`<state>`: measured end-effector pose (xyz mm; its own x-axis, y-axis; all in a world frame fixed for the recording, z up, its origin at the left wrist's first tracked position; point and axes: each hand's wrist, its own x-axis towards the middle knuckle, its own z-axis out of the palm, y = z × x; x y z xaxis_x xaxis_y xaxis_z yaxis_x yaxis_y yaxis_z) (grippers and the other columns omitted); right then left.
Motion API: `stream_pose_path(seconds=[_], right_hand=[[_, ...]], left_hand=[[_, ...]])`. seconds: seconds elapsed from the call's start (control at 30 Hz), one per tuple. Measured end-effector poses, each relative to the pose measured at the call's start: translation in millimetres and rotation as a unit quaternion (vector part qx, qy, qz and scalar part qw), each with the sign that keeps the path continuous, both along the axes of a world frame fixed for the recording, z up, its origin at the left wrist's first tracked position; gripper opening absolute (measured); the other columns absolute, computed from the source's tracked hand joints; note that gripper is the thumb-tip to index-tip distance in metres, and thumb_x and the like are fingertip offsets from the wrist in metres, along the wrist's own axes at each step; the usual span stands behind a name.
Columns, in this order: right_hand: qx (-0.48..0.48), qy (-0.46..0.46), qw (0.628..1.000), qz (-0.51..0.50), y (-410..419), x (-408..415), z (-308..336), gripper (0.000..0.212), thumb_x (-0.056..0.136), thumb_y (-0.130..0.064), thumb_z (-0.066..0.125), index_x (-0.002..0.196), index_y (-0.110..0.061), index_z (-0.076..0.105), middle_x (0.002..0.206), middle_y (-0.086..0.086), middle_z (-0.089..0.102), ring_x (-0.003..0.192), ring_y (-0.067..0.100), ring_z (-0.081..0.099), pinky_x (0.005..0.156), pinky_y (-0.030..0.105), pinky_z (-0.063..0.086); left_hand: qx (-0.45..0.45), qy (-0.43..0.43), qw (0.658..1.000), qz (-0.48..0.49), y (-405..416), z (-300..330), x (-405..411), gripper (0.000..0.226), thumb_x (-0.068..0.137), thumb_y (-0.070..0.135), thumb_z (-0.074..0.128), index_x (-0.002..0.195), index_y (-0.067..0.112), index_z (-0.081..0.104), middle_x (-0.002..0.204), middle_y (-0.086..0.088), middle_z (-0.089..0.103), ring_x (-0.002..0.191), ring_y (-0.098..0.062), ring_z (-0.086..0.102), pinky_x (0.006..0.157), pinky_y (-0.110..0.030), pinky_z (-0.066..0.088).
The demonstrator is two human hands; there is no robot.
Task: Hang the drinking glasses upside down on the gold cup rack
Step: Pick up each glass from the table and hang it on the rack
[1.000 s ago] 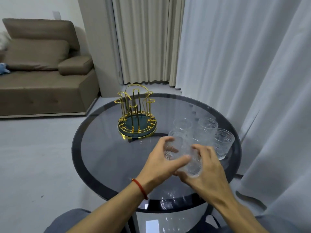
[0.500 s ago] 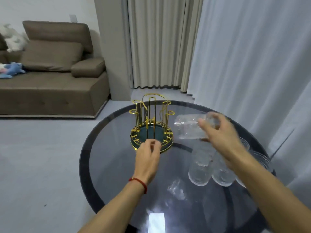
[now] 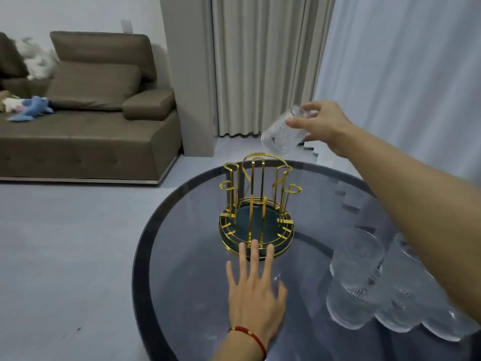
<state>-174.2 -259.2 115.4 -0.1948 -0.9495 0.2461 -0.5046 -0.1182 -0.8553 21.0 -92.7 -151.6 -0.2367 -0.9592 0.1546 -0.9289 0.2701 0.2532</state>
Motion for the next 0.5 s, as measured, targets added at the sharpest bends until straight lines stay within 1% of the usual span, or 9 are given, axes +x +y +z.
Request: stream_pose_path(seconds=[0.07, 0.1, 0.2, 0.27, 0.3, 0.37, 0.43, 0.5], right_hand=[[0.029, 0.055, 0.997, 0.043, -15.6, 14.1, -3.9, 0.084, 0.078, -0.038, 0.088, 0.148, -0.010, 0.051, 0.147, 0.012, 0.054, 0.117, 0.025, 0.061, 0.075, 0.030, 0.061], [0.042, 0.079, 0.994, 0.060, -21.8, 20.9, -6.9, 0.082, 0.078, -0.036, 0.088, 0.147, -0.010, 0.052, 0.148, 0.013, 0.053, 0.116, 0.026, 0.060, 0.074, 0.029, 0.060], [0.095, 0.103, 0.983, 0.117, -33.7, 34.8, -16.0, 0.077, 0.076, -0.029, 0.089, 0.144, -0.012, 0.056, 0.141, 0.010, 0.058, 0.111, 0.025, 0.064, 0.068, 0.027, 0.062], [0.140, 0.101, 0.973, 0.156, -37.6, 39.4, -19.9, 0.077, 0.070, -0.025, 0.090, 0.140, -0.015, 0.060, 0.134, 0.006, 0.061, 0.105, 0.022, 0.066, 0.065, 0.027, 0.063], [0.160, 0.103, 0.966, 0.175, -39.5, 40.5, -22.0, 0.076, 0.066, -0.024, 0.090, 0.137, -0.018, 0.062, 0.133, 0.004, 0.062, 0.105, 0.020, 0.065, 0.068, 0.030, 0.063], [0.191, 0.119, 0.952, 0.208, -44.2, 41.5, -26.7, 0.072, 0.067, -0.019, 0.090, 0.134, -0.024, 0.064, 0.132, 0.000, 0.062, 0.111, 0.022, 0.063, 0.077, 0.037, 0.062], [0.208, 0.142, 0.940, 0.232, -48.1, 42.5, -30.6, 0.070, 0.070, -0.015, 0.090, 0.134, -0.028, 0.063, 0.131, -0.004, 0.062, 0.116, 0.025, 0.060, 0.082, 0.039, 0.057], [0.214, 0.181, 0.927, 0.248, -51.0, 44.6, -34.6, 0.072, 0.071, -0.012, 0.090, 0.135, -0.028, 0.061, 0.134, -0.004, 0.061, 0.120, 0.026, 0.058, 0.090, 0.040, 0.054]], left_hand=[[0.003, 0.003, 1.000, -0.001, -0.3, -0.7, -0.7, 0.074, 0.095, 0.059, 0.019, 0.150, 0.041, -0.027, 0.162, 0.001, -0.031, 0.144, -0.028, -0.037, 0.118, -0.061, -0.014], [0.000, 0.008, 1.000, -0.001, -0.4, -0.9, -1.0, 0.075, 0.095, 0.059, 0.021, 0.150, 0.042, -0.027, 0.162, 0.002, -0.031, 0.144, -0.027, -0.038, 0.118, -0.061, -0.014], [-0.010, 0.023, 1.000, -0.004, 0.8, -1.7, -2.2, 0.076, 0.094, 0.057, 0.024, 0.151, 0.042, -0.024, 0.163, 0.003, -0.027, 0.145, -0.027, -0.034, 0.118, -0.061, -0.011], [-0.006, 0.028, 1.000, -0.005, 1.9, -1.5, -2.8, 0.076, 0.094, 0.057, 0.024, 0.150, 0.044, -0.026, 0.162, 0.004, -0.030, 0.145, -0.025, -0.036, 0.118, -0.062, -0.012], [-0.002, 0.030, 1.000, -0.006, 2.2, -1.1, -2.6, 0.076, 0.095, 0.057, 0.024, 0.149, 0.044, -0.028, 0.161, 0.004, -0.031, 0.144, -0.025, -0.037, 0.119, -0.061, -0.012], [-0.001, 0.032, 0.999, -0.007, 2.8, -0.1, -2.7, 0.076, 0.095, 0.057, 0.023, 0.148, 0.044, -0.029, 0.161, 0.005, -0.032, 0.144, -0.025, -0.038, 0.119, -0.062, -0.011], [-0.003, 0.033, 0.999, -0.007, 3.9, 0.8, -3.0, 0.075, 0.095, 0.056, 0.023, 0.149, 0.044, -0.027, 0.161, 0.005, -0.031, 0.144, -0.025, -0.037, 0.119, -0.062, -0.009], [0.001, 0.034, 0.999, -0.007, 4.9, 1.7, -3.4, 0.075, 0.095, 0.056, 0.023, 0.150, 0.044, -0.026, 0.161, 0.005, -0.032, 0.144, -0.025, -0.038, 0.119, -0.062, -0.010]])
